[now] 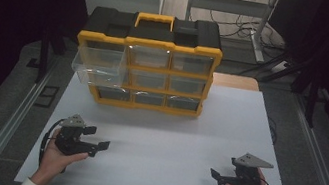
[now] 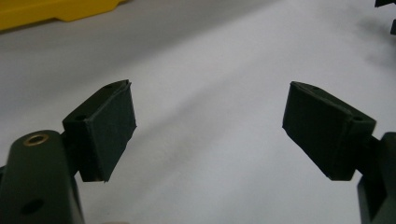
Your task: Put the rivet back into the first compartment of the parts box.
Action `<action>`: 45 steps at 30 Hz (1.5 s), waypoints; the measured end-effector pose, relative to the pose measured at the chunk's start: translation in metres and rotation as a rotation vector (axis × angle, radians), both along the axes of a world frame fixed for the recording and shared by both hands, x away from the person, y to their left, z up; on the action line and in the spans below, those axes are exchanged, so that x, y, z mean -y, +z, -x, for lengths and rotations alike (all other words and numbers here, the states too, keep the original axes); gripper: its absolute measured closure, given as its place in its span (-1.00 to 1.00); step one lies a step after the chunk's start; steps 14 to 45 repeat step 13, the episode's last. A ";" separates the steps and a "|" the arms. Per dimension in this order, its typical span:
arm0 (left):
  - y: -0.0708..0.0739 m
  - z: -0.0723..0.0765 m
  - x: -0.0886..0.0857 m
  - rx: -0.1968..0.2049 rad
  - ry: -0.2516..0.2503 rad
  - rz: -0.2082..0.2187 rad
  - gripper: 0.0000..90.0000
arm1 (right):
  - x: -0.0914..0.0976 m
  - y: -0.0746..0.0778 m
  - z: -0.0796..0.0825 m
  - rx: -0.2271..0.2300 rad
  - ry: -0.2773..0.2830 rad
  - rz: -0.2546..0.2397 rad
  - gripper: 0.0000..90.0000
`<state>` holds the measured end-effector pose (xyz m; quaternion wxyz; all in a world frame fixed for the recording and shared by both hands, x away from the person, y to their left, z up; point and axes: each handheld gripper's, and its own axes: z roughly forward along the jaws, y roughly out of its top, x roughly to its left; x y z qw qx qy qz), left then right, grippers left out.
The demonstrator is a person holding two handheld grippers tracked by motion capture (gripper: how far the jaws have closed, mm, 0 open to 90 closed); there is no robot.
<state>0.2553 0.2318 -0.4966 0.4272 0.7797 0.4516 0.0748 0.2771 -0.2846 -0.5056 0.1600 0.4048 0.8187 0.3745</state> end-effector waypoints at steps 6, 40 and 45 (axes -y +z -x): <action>-0.002 0.000 0.002 -0.002 -0.001 -0.007 -0.61 | 0.000 0.003 0.002 0.025 0.007 -0.009 -0.76; -0.002 0.001 -0.001 0.002 0.004 -0.010 -0.61 | 0.000 0.004 0.001 0.034 0.007 -0.010 -0.76; -0.002 0.001 -0.001 0.002 0.004 -0.010 -0.61 | 0.000 0.004 0.001 0.034 0.007 -0.010 -0.76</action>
